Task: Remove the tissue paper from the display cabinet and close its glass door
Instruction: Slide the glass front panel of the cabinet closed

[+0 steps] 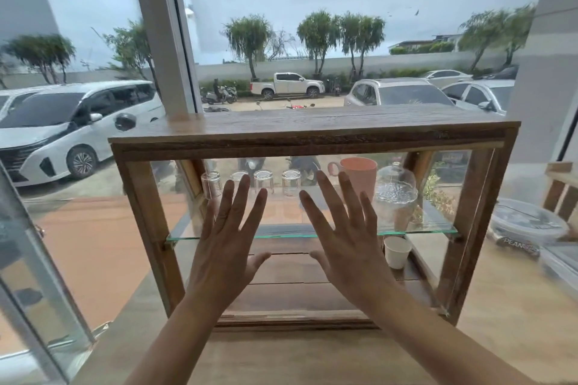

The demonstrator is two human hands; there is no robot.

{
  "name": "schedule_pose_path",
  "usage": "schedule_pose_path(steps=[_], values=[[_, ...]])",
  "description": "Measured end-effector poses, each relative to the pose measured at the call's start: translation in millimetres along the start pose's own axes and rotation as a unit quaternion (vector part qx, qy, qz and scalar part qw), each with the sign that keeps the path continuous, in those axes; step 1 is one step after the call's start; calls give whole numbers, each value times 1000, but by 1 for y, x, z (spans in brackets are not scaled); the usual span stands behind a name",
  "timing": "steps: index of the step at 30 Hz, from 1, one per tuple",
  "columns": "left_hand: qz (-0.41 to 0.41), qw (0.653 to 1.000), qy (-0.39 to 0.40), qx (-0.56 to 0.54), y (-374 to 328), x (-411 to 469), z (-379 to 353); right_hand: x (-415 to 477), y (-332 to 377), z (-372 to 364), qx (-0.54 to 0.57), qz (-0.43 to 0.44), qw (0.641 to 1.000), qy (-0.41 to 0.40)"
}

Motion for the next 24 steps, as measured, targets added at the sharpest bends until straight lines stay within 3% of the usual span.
schedule_pose_path(steps=[9,24], values=[[-14,999,36,2,-25,13,3,8,-23,12,-10,0,1000,22],[-1,999,25,26,36,-3,-17,34,34,-24,-29,5,1000,8]])
Point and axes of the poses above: each hand's wrist, its own x-axis towards the middle knuckle, its own z-axis out of the back of the hand, y = z × x, the point moved 9 cm from there along x, towards the middle knuckle, and after that the axes turned 10 degrees about x, right-handed, at the moved point
